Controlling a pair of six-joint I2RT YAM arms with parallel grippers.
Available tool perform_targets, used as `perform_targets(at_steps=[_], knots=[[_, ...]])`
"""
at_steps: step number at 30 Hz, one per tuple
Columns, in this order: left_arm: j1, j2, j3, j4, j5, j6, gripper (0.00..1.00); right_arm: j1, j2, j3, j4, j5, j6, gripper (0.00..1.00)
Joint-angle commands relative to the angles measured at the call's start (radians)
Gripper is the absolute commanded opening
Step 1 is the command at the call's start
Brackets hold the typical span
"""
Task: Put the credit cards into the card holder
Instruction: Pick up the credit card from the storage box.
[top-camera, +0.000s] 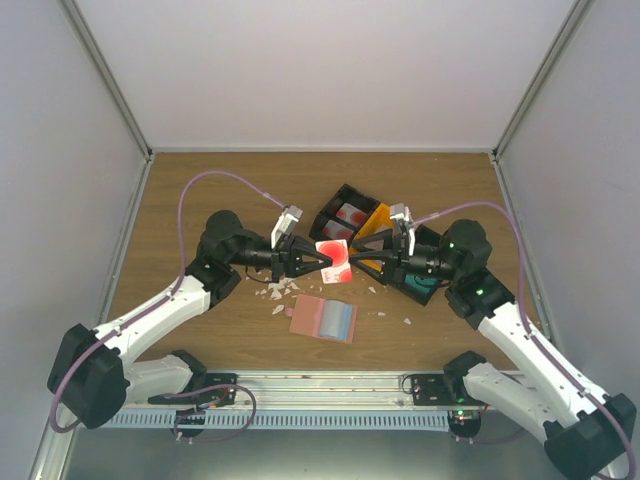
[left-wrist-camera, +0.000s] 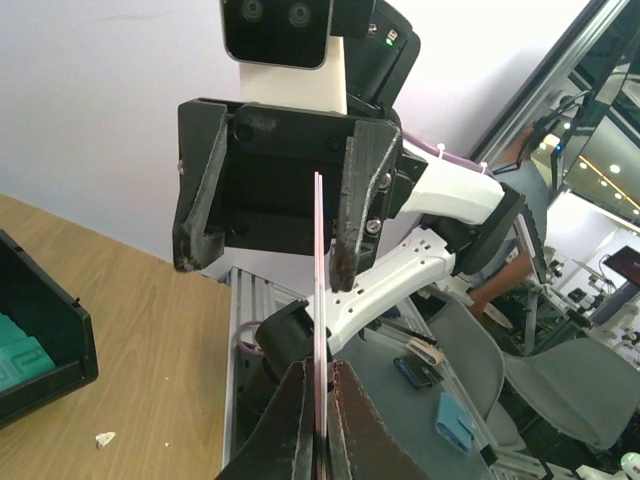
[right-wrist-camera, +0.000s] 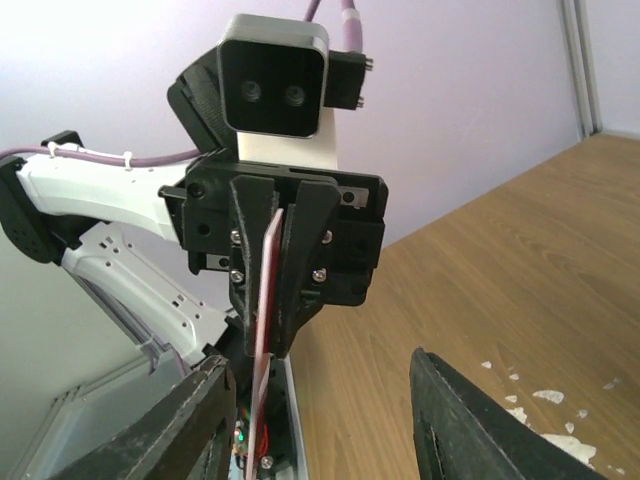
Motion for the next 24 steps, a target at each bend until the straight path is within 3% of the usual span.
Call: perform_targets(at_steps=[1, 8, 11, 16, 24], knots=[[-0.01, 0.007, 0.008, 0.032, 0.003, 0.026, 0.0, 0.008, 0.024, 0.007, 0.016, -0.017, -0.013, 0.44], [-0.011, -0.003, -0.003, 0.043, 0.024, 0.039, 0.0, 0.011, 0.047, 0.016, -0.015, 0.005, -0.024, 0.3], [-0.012, -0.01, -0.011, 0.04, 0.029, 0.05, 0.0, 0.012, 0.042, 0.015, -0.017, 0.007, -0.023, 0.31], [-0.013, -0.022, -0.021, 0.025, 0.043, 0.094, 0.0, 0.01, 0.044, 0.022, -0.026, 0.029, -0.014, 0.43], [-0.014, -0.019, -0.014, -0.014, 0.095, 0.184, 0.0, 0.01, 0.117, 0.061, -0.098, 0.012, -0.028, 0.43]])
